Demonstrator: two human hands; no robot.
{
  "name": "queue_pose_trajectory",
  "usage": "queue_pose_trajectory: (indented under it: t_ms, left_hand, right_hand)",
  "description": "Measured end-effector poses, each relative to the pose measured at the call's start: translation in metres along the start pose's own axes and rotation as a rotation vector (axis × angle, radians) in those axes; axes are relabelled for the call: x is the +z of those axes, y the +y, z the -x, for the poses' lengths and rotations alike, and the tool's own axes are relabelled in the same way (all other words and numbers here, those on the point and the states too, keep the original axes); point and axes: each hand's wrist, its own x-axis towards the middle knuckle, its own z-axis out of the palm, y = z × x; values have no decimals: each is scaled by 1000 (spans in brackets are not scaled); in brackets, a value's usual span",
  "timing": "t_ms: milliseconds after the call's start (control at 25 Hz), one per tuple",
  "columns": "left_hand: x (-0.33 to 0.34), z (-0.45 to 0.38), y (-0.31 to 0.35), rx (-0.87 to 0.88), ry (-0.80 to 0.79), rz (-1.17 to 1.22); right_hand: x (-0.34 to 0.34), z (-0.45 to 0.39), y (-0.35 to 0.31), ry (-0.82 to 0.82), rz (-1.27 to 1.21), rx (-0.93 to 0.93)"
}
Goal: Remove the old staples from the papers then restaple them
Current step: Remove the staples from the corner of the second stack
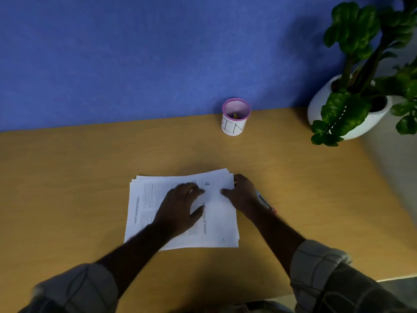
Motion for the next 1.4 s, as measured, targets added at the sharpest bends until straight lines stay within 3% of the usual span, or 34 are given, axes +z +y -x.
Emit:
queue_pose_trajectory:
  t_ms: [120,240,360,600,760,960,1120,1240,1400]
  left_hand:
    - [16,-26,10,-125,-4,43]
    - [37,-32,18,-123,-69,5]
    - [49,-28,15,-68,-82,-33]
    - [36,-36,-12,46,-156,21]
    - [32,-43,0,33,-150,-97]
    - [37,-57,19,-72,-164,-228]
    - [38,-53,15,-42,-124,-192]
    - [41,-46,9,-17,-85,-128]
    - [46,-49,17,-143,50,-41]
  right_hand:
    - [-4,6,0,242,202,-104]
    - [-22,11,17,444,448,-176]
    - [-36,15,40,336,594,-100]
    - [-43,9,50,207,463,-176]
    - [-48,3,50,143,200,-235]
    - [-42,1,46,138,21,-90]
    - [-44,1,43,170,-393,94]
    - [-39,4,39,111,-375,90]
    - [-21,10,32,84,-133,-55]
